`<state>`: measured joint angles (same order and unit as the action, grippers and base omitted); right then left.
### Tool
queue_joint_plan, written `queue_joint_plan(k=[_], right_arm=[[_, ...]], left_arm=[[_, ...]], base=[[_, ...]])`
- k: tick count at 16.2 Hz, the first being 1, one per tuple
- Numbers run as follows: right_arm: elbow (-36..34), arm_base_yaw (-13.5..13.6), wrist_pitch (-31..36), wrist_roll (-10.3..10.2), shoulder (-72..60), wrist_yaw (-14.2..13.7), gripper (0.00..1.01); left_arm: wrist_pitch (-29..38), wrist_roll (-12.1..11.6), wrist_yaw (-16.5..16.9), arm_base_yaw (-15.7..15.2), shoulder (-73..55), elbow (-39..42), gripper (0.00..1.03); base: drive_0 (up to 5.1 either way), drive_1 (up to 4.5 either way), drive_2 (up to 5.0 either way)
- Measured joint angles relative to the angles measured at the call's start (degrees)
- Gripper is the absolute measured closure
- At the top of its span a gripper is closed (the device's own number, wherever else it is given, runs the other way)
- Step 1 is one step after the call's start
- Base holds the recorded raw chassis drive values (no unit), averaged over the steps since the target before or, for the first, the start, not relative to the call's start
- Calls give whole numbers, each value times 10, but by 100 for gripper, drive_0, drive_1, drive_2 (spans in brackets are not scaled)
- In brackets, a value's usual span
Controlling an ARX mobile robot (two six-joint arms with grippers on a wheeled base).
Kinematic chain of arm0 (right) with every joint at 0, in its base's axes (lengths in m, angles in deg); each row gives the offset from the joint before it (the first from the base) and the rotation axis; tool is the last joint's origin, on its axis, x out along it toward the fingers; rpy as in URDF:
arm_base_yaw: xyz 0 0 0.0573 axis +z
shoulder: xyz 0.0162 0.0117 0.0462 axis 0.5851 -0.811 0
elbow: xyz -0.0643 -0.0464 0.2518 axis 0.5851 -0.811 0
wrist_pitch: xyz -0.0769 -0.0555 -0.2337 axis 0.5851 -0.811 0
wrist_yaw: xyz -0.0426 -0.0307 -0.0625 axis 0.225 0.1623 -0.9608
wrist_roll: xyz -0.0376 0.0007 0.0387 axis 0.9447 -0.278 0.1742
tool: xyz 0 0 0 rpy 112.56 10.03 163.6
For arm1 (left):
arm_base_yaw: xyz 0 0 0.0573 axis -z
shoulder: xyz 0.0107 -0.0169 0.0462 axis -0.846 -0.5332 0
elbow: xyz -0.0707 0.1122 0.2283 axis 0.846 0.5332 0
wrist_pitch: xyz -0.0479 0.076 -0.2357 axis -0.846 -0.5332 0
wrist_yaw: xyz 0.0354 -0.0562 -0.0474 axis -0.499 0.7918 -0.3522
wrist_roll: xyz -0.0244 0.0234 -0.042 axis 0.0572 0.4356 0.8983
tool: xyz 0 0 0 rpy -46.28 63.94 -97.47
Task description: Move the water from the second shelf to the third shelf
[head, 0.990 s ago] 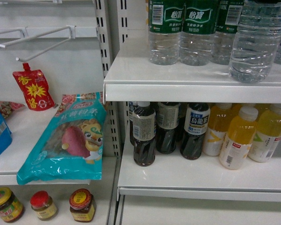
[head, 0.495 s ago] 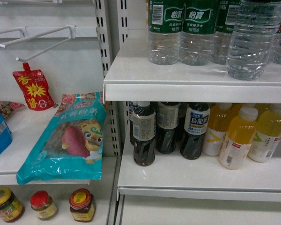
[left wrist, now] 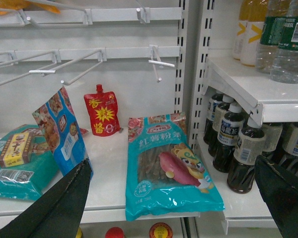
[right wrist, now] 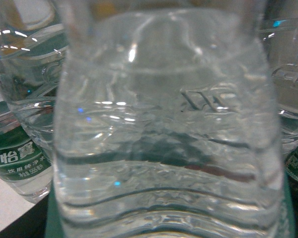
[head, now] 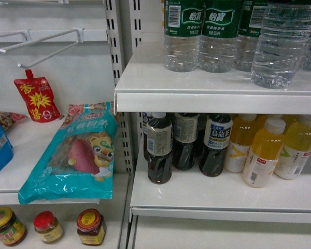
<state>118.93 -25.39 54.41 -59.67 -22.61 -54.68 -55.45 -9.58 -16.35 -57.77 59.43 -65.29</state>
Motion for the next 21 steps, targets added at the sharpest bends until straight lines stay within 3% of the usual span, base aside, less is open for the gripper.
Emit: queue_joint_plan(k=[1,6,11,14,16,18,19,20,21], right_arm=[[0,0,0,0,1,4,1],[-30,1,-20,5,65,16,3],[-141,10,-40,11,183,4,3],[-221,7,-67,8,305,18,3],[-261,-12,-115,2,402,39,3],[-291,-56,-181,-8,525,73,3],[-325,-62,-134,8,579,43,10],[-372,-95,-130,28,643,44,23],[-420,-108,-139,34,695,31,34]], left_arm=[[0,0,0,0,0,0,5],[0,0,0,0,0,0,5],[0,0,0,0,0,0,5],[0,0,0,0,0,0,5],[0,0,0,0,0,0,5],[0,0,0,0,0,0,5],[0,0,0,0,0,0,5],[0,0,0,0,0,0,5],[0,0,-2,0,0,0,5]], base=[[0,0,0],[0,0,0],[0,0,0],[0,0,0],[0,0,0],[0,0,0],[0,0,0],[0,0,0],[0,0,0]])
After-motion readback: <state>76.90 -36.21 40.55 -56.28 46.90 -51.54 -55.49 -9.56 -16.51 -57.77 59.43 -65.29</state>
